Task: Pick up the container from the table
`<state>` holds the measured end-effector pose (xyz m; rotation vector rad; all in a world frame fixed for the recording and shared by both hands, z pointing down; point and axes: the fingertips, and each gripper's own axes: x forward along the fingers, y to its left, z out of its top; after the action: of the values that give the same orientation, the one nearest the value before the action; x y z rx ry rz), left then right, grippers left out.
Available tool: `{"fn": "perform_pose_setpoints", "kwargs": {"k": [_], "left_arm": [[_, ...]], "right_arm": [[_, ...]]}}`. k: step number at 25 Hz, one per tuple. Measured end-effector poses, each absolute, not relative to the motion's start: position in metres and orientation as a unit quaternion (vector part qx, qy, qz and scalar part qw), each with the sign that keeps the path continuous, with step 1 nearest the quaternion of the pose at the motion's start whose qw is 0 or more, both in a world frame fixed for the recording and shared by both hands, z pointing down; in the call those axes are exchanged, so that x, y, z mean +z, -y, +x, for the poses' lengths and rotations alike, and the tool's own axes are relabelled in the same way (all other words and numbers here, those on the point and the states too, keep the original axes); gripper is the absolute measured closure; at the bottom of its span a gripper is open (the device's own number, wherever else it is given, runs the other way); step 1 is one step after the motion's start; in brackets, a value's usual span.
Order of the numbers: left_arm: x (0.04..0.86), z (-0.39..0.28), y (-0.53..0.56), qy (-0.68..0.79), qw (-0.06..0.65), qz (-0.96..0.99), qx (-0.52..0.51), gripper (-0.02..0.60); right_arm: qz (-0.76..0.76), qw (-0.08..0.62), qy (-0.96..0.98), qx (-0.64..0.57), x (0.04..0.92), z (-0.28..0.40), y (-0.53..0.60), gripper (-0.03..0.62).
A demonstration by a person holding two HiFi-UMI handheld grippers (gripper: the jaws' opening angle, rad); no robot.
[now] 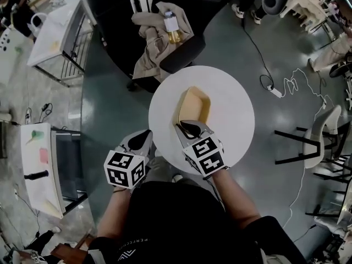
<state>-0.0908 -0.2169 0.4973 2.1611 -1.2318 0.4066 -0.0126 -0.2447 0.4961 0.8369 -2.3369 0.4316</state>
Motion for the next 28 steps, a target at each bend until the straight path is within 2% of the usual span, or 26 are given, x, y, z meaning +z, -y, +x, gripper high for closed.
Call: {"fn": "perform_pose_setpoints", "kwargs": {"k": [19, 28], "left_arm": [[0.461, -0.048, 0.147, 0.464, 0.258, 0.836, 0.139, 0.580], [0.439, -0.039, 0.140, 0.468, 0.232, 0.842, 0.130, 0.581]], "right_arm": [[0.331, 0.146, 0.895, 0.259, 0.443, 0.025, 0.157, 0.568], [0.339, 0.102, 0.895, 0.273, 0.425, 0.036, 0.143, 0.569]]}}
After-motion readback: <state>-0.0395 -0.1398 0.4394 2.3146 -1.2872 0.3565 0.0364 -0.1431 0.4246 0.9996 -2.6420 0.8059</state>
